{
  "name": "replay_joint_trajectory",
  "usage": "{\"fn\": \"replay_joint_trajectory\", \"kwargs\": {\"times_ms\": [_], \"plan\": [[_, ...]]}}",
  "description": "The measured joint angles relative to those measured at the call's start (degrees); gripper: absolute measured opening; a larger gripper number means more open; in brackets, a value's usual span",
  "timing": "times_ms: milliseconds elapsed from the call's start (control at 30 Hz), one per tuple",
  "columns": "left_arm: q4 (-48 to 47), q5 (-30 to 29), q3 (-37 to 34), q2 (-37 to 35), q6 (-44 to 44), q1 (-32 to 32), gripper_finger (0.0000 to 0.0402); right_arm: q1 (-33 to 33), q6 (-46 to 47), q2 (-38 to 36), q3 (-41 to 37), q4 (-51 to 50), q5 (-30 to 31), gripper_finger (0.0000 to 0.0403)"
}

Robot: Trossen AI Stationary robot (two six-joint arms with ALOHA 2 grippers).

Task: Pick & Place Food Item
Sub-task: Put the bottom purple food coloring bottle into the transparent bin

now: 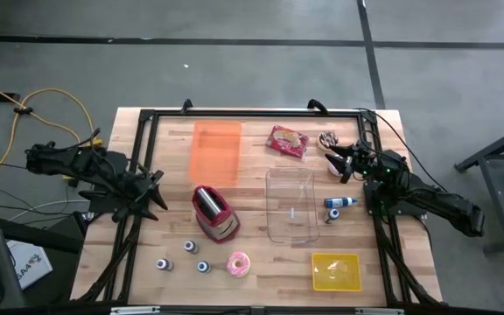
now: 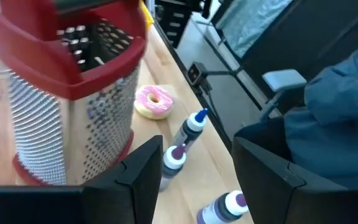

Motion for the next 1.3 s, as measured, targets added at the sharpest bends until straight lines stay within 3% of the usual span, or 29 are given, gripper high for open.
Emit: {"fn": "replay_joint_trajectory", "kwargs": {"times_ms": [433, 967, 1300], "plan": [[0.4, -12.4, 7.8, 12.7, 1.6, -12.8, 0.0188, 0.0, 0.0, 0.0, 0.0, 0.0, 0.0, 0.0211], [0.4, -33.4, 13.4, 28.3, -13.4, -34.3, 0.0188, 0.0, 0.0, 0.0, 0.0, 0.0, 0.0, 0.0211], [0.5, -38.0, 13.5, 34.1, -21.5, -42.5, 0.0188, 0.0, 0.0, 0.0, 0.0, 0.0, 0.0, 0.0211]]}}
